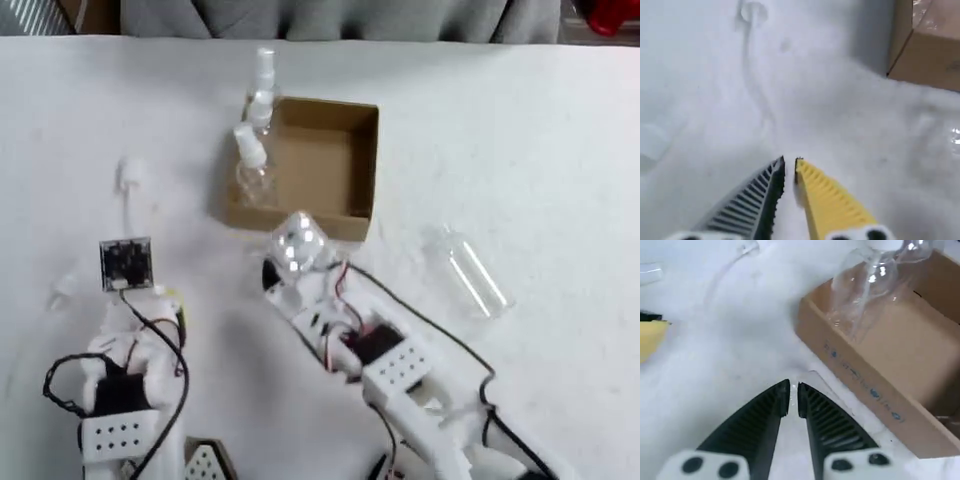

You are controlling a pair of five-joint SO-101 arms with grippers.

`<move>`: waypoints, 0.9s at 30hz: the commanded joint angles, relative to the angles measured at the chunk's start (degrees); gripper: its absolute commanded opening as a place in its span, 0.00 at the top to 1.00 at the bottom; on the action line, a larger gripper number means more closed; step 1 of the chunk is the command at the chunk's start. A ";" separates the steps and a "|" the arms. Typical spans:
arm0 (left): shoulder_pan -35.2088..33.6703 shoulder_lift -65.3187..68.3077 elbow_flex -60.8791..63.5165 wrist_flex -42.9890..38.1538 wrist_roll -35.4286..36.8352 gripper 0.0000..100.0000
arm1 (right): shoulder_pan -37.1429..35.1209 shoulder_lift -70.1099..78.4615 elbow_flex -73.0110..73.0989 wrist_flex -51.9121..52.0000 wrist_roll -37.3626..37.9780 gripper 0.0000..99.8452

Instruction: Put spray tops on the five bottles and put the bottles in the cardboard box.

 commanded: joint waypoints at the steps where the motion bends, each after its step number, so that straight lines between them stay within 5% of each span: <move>1: -0.66 -4.09 -0.26 3.52 -2.90 0.95 | 1.36 5.58 -7.03 -1.36 0.53 0.99; 27: -0.66 -4.79 -0.26 4.57 -5.45 0.95 | 2.77 31.78 -24.88 -1.27 0.62 0.99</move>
